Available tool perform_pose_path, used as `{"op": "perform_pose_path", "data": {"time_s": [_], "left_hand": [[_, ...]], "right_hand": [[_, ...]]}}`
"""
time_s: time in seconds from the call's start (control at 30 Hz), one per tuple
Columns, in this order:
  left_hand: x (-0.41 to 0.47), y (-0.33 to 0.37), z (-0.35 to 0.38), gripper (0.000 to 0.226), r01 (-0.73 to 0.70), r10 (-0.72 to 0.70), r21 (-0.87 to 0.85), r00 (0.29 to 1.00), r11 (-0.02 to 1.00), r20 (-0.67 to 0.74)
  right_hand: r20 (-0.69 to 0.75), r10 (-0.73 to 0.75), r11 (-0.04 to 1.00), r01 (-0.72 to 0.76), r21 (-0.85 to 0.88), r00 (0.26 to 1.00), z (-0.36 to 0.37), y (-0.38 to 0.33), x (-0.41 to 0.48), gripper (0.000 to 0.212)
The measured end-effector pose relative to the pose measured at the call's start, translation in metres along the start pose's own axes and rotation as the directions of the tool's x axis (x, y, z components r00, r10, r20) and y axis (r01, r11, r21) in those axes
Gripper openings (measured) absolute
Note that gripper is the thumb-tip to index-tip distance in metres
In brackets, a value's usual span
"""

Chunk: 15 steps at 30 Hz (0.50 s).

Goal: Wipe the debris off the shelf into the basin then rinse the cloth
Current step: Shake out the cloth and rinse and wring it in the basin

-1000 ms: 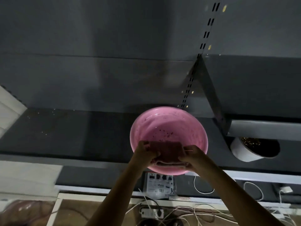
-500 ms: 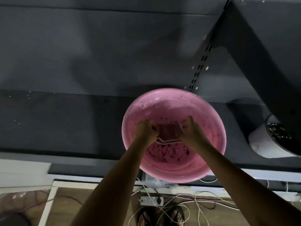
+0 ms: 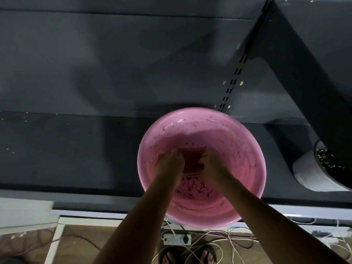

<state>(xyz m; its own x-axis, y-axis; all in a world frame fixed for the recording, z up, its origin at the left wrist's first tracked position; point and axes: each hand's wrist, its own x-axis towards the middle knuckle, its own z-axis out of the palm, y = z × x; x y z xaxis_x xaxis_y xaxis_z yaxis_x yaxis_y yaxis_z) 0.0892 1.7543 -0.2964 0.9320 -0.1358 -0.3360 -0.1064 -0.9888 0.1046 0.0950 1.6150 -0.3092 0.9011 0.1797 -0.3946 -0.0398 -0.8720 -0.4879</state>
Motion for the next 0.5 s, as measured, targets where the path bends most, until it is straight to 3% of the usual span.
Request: {"op": "perform_pose_path", "data": {"time_s": [0.07,0.17,0.33,0.5], "left_hand": [[-0.003,0.005,0.003,0.037,-0.111,0.119,0.134,0.992,0.985,-0.053],[-0.002,0.005,0.004,0.031,-0.173,0.181,0.153,0.983,0.973,-0.038],[-0.009,0.002,0.005,0.016,-0.173,0.171,0.052,0.984,0.984,0.044],[-0.014,0.008,-0.008,0.035,-0.112,0.110,0.099,0.994,0.989,0.021]], "right_hand": [[-0.017,0.036,0.995,-0.037,-0.092,0.999,0.003,0.000,-0.002,0.031],[-0.079,0.073,0.978,-0.087,-0.191,0.994,0.005,-0.002,-0.005,0.032],[0.020,0.067,0.926,-0.054,-0.373,0.998,0.002,-0.010,-0.013,0.035],[0.048,0.064,0.932,-0.043,-0.360,0.997,-0.007,-0.014,-0.022,0.034]]}}
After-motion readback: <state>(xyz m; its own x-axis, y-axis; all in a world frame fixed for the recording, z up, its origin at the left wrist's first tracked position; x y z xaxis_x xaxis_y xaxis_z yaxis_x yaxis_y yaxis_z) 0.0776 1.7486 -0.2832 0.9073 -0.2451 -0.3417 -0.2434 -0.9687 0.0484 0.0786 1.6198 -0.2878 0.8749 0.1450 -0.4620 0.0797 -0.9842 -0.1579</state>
